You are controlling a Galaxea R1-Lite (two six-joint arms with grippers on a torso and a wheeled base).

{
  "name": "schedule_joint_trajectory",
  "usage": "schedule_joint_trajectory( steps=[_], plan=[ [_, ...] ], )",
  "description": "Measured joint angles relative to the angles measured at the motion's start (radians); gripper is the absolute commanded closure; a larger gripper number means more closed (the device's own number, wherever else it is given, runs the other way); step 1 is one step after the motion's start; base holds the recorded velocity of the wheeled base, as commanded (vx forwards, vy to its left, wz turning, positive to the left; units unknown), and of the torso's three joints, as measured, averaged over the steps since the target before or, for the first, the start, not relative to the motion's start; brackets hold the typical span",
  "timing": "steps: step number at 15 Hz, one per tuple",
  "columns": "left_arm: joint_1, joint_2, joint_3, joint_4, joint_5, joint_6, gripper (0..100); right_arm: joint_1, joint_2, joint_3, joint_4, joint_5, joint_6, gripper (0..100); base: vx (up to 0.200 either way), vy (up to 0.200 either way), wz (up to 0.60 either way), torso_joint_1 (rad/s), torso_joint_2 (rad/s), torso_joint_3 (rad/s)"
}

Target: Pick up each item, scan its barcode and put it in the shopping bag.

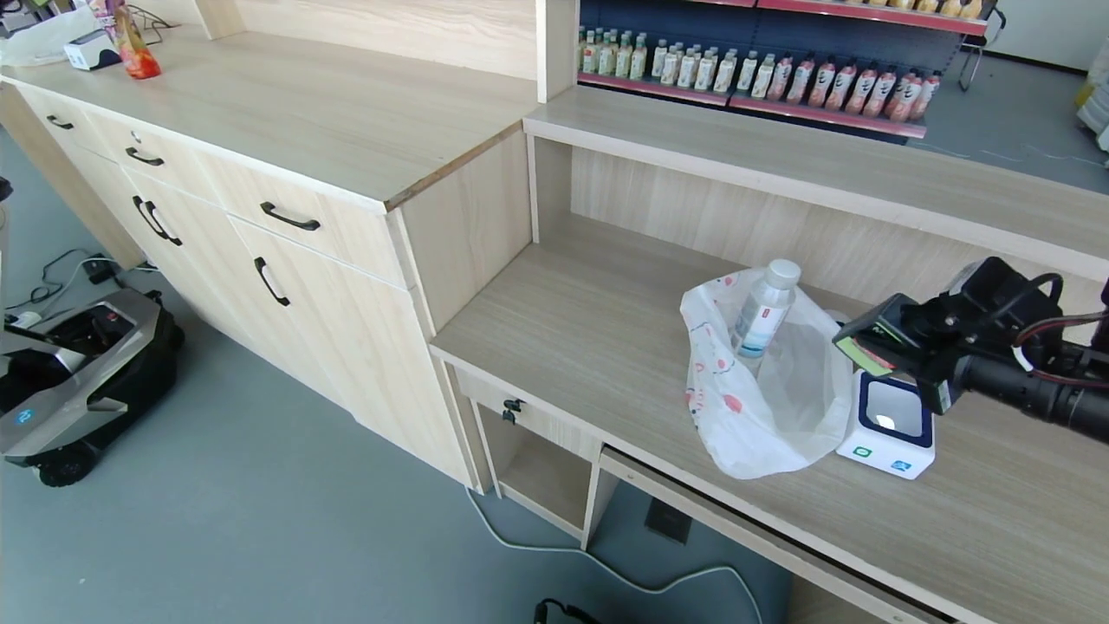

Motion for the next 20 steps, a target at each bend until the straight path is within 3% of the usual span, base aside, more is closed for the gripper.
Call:
schedule_joint_trajectory(
  steps=[12, 20],
  plan=[
    [0.001, 0.0, 0.0, -0.001, 0.0, 0.0, 0, 0.086, 0.31, -0.031, 0.018, 0.005, 0.027, 100, 0.0, 0.0, 0.0, 0.0, 0.0, 0.0],
    [0.002, 0.0, 0.0, 0.0, 0.0, 0.0, 0, 0.104, 0.401, -0.055, -0.077, 0.014, 0.199, 100, 0.0, 0.0, 0.0, 0.0, 0.0, 0.0]
  ],
)
